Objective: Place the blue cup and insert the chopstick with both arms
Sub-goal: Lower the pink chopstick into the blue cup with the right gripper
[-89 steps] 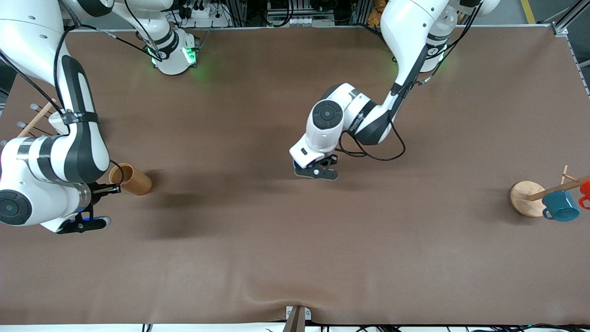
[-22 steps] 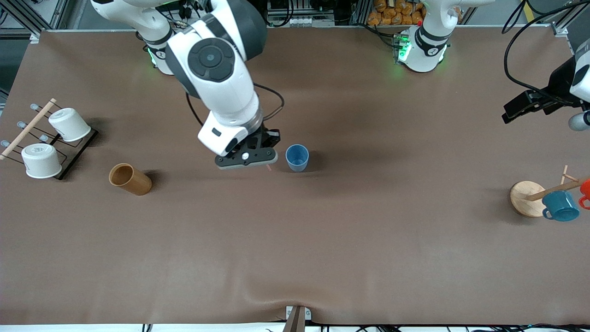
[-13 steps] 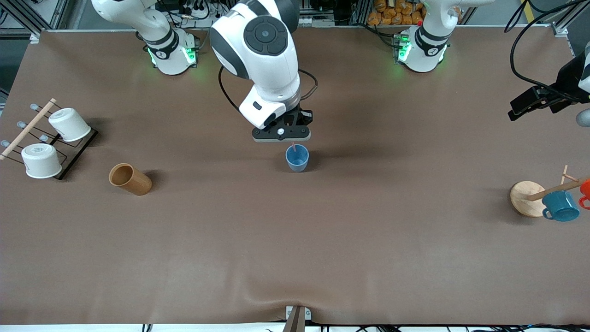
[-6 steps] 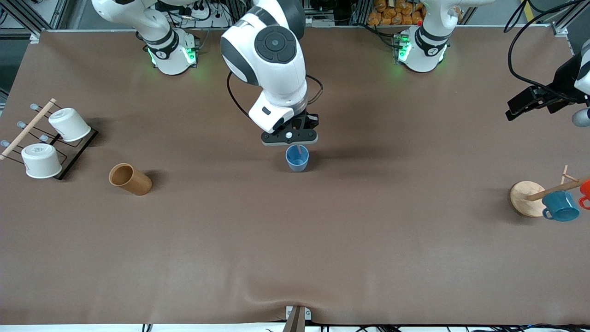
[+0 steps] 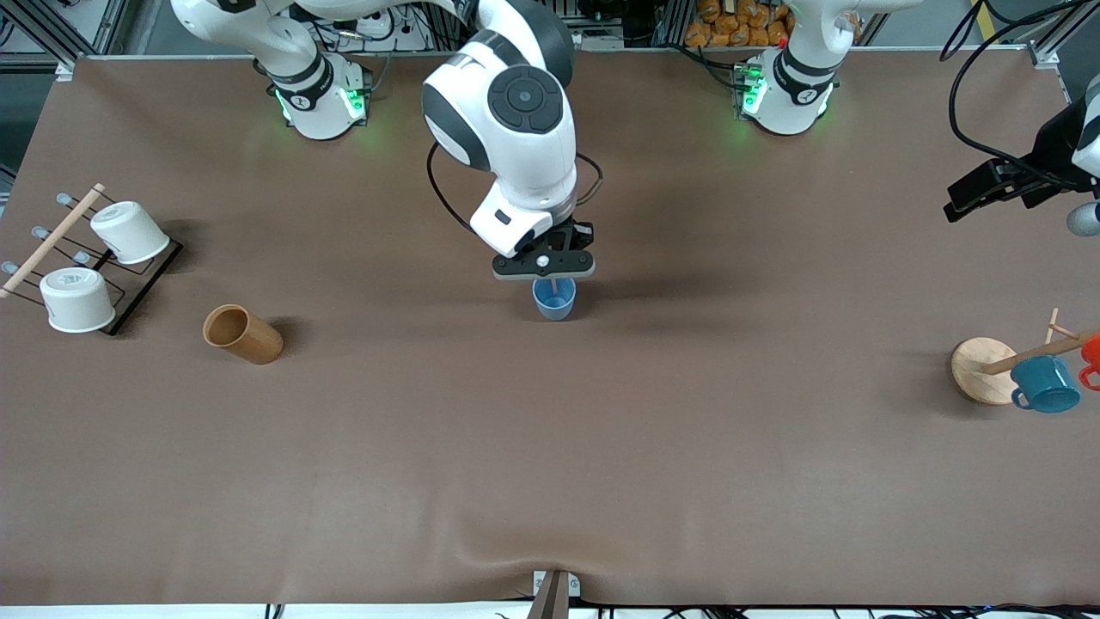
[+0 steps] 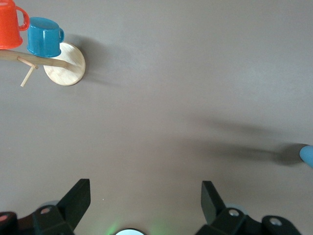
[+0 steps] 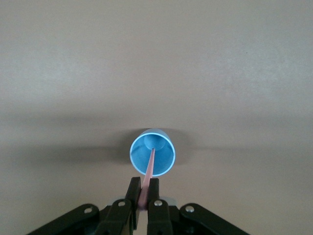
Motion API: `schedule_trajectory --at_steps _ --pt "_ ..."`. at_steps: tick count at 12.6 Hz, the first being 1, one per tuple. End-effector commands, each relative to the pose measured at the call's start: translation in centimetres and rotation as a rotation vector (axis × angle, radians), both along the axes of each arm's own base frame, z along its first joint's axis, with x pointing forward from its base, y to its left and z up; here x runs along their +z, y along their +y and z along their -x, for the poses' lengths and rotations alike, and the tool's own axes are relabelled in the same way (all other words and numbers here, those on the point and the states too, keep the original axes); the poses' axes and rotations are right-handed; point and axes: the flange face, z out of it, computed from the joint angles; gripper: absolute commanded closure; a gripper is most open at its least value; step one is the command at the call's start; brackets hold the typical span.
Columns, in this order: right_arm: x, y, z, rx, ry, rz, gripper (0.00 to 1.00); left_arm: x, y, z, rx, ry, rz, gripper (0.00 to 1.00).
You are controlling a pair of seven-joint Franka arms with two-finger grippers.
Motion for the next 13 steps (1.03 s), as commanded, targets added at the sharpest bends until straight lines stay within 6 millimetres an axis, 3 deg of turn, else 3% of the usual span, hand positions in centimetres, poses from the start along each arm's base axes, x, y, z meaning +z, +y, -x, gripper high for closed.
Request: schedule_trajectory --at_steps 1,13 --pt "-1.0 0.4 0.1 0.012 -0.032 0.011 1.00 0.4 0.4 0.4 -0.015 0.006 -0.001 0.00" --pt "-4.1 0.9 0.3 0.039 -0.070 0.038 1.00 0.7 1.0 0.3 -0.030 0.000 -0.001 0.00"
